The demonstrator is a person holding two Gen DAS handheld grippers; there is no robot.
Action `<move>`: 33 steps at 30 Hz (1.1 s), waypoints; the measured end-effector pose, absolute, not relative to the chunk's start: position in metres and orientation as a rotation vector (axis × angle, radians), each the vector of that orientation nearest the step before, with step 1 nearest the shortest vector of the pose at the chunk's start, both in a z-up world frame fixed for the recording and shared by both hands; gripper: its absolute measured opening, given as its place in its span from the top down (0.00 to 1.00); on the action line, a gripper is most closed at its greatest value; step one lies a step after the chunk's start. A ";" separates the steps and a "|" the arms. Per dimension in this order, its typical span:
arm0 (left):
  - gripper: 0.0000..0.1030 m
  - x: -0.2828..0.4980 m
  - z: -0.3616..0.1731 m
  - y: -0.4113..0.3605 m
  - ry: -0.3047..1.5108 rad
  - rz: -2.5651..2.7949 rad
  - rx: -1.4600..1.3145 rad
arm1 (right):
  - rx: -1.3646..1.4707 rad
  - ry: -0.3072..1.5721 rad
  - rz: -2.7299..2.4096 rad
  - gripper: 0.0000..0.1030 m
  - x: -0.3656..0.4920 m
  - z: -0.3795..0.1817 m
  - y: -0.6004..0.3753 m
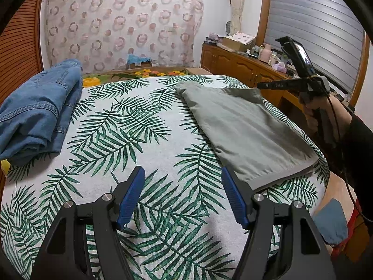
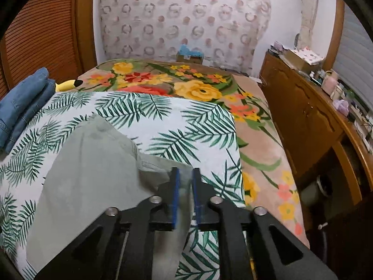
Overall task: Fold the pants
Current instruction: 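Fold the held edge over the pants with the right gripper, release, then close the left gripper on the folded pants' end while the right gripper grasps beside it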
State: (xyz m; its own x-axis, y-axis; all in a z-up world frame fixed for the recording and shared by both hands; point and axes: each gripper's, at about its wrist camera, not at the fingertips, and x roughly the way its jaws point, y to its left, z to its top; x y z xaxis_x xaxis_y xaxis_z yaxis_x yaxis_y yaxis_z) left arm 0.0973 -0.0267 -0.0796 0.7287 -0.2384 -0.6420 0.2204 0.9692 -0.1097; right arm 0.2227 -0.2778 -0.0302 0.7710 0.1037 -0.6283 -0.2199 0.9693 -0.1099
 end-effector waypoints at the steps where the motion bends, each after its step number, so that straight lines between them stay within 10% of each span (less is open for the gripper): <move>1: 0.33 0.097 -0.080 -0.027 0.712 -0.253 -0.027 | -0.190 0.668 0.168 0.79 0.222 -0.030 -0.279; 11: 0.33 0.096 -0.083 -0.032 0.718 -0.264 -0.020 | -0.168 0.669 0.267 0.57 0.180 -0.043 -0.274; 33: 0.33 0.097 -0.091 -0.049 0.752 -0.292 0.002 | -0.128 0.710 0.306 0.46 0.139 -0.068 -0.283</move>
State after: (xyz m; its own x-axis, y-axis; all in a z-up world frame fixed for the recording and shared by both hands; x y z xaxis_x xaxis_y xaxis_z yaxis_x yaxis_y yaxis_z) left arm 0.0972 -0.0492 -0.0913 0.6918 -0.2608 -0.6733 0.2625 0.9595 -0.1020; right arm 0.1386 -0.2831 -0.0676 0.7157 0.2329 -0.6585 -0.3192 0.9476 -0.0118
